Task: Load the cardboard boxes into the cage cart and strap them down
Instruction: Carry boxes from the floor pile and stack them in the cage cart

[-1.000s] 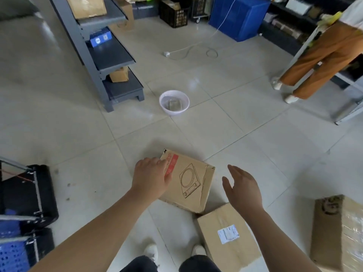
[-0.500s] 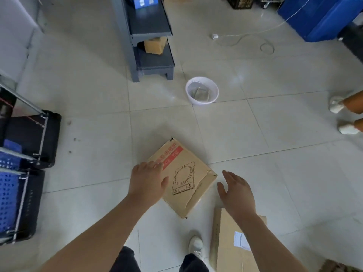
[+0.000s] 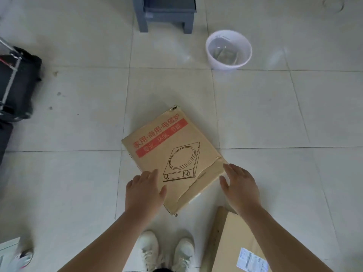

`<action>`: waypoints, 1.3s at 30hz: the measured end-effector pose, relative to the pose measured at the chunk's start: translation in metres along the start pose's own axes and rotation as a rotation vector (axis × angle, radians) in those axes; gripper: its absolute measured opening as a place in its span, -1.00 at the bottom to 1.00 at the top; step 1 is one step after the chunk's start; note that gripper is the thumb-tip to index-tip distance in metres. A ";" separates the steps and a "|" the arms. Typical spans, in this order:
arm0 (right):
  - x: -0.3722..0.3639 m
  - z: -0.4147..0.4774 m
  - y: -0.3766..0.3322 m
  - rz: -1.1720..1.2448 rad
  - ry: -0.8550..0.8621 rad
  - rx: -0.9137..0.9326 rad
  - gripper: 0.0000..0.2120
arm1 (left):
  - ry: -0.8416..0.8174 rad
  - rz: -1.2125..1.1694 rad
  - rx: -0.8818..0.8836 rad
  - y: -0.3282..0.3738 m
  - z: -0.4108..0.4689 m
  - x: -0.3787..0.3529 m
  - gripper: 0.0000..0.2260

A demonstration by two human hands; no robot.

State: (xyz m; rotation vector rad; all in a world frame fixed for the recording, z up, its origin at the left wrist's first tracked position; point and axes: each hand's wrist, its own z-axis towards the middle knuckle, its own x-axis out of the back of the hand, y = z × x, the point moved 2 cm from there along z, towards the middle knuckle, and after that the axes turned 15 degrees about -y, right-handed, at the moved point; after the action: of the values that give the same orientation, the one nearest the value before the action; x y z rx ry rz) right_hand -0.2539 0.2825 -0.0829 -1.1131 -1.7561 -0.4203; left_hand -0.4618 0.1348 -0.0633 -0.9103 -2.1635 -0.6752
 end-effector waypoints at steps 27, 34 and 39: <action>-0.238 0.204 0.097 -0.121 -0.325 -0.292 -0.17 | -0.134 -0.284 0.310 -0.056 0.222 -0.253 -0.06; -0.263 0.189 0.062 0.133 -0.350 -0.268 -0.16 | -0.141 -0.354 0.303 -0.118 0.233 -0.236 -0.06; -0.267 0.182 0.052 0.378 -0.252 -0.278 -0.14 | -0.188 -0.516 0.337 -0.125 0.214 -0.244 0.00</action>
State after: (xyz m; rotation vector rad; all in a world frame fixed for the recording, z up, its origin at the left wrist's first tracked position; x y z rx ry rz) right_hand -0.2829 0.3051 -0.4078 -1.7225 -1.6792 -0.3058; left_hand -0.5132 0.1025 -0.4062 -0.2413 -2.6079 -0.4460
